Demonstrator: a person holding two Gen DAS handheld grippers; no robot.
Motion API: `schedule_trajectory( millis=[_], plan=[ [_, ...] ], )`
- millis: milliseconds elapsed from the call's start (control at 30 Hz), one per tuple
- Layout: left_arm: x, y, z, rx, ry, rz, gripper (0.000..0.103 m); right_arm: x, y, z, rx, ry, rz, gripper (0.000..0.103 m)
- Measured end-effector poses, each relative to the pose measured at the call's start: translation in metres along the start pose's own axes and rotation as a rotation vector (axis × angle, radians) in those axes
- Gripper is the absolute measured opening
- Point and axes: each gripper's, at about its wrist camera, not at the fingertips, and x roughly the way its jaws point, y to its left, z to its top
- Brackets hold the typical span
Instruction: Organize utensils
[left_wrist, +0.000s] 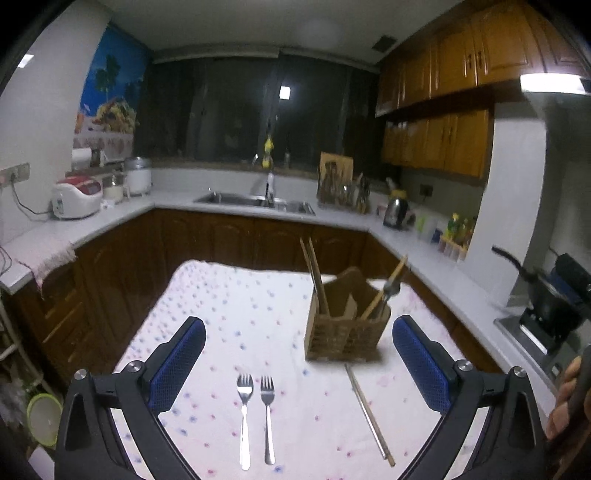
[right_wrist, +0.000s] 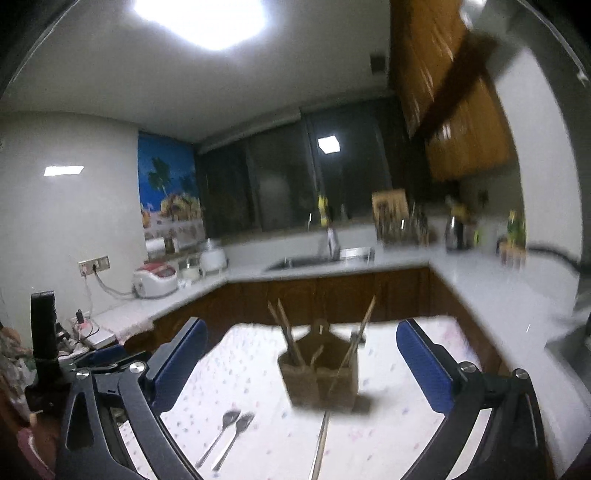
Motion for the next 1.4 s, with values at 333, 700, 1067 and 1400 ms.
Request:
schedule_trajectory(
  millis=[333, 700, 1067, 1400],
  plan=[
    [-0.026, -0.016, -0.083, 0.1, -0.056, 0.074, 0.102, -0.022, 0.009, -0.072, 0.039, 0.034, -0.055, 0.103],
    [-0.041, -0.019, -0.101, 0.105, -0.037, 0.107, 0.102, -0.055, 0.005, -0.106, 0.084, 0.027, -0.126, 0.103],
    [-0.062, -0.044, -0.096, 0.186, -0.128, 0.207, 0.102, -0.073, 0.03, -0.074, -0.038, -0.043, -0.175, 0.103],
    [-0.033, -0.037, -0.16, 0.172, -0.033, 0.188, 0.102, -0.057, 0.016, -0.164, 0.066, 0.023, -0.193, 0.103]
  ],
)
